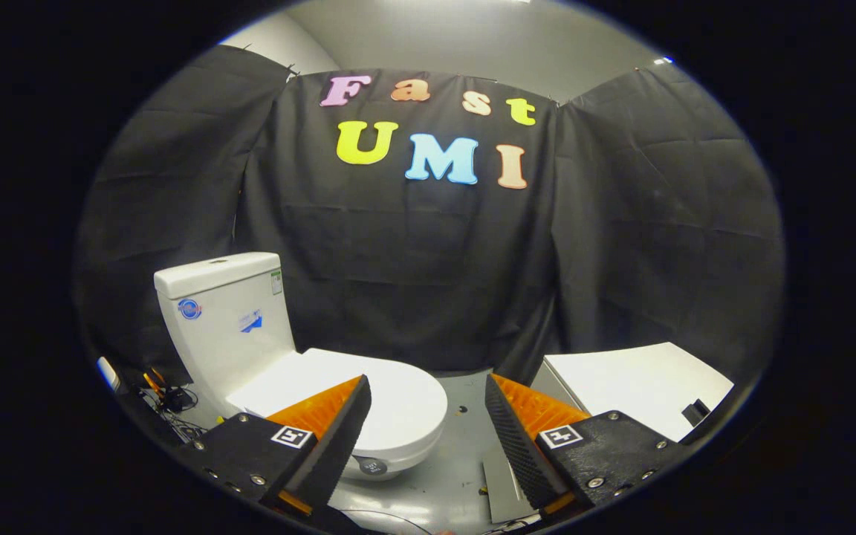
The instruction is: Open the toilet lid.
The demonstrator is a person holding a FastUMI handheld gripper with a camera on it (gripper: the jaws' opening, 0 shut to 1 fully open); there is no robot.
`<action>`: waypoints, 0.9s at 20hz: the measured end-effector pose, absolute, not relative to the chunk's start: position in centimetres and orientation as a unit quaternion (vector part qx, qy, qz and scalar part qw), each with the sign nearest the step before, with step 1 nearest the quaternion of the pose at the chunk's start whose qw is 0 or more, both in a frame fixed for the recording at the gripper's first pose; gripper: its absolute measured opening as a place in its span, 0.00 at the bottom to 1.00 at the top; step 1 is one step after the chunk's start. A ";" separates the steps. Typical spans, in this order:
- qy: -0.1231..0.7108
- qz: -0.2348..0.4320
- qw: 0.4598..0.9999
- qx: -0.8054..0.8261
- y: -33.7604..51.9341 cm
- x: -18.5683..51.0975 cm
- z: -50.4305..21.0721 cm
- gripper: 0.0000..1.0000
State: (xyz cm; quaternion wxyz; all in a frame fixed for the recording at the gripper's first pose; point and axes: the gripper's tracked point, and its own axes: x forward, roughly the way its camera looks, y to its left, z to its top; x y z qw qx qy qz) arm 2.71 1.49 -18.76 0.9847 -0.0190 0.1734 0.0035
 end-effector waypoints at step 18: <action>0.284 0.018 0.908 0.308 8.9 2.9 -35.3 0.96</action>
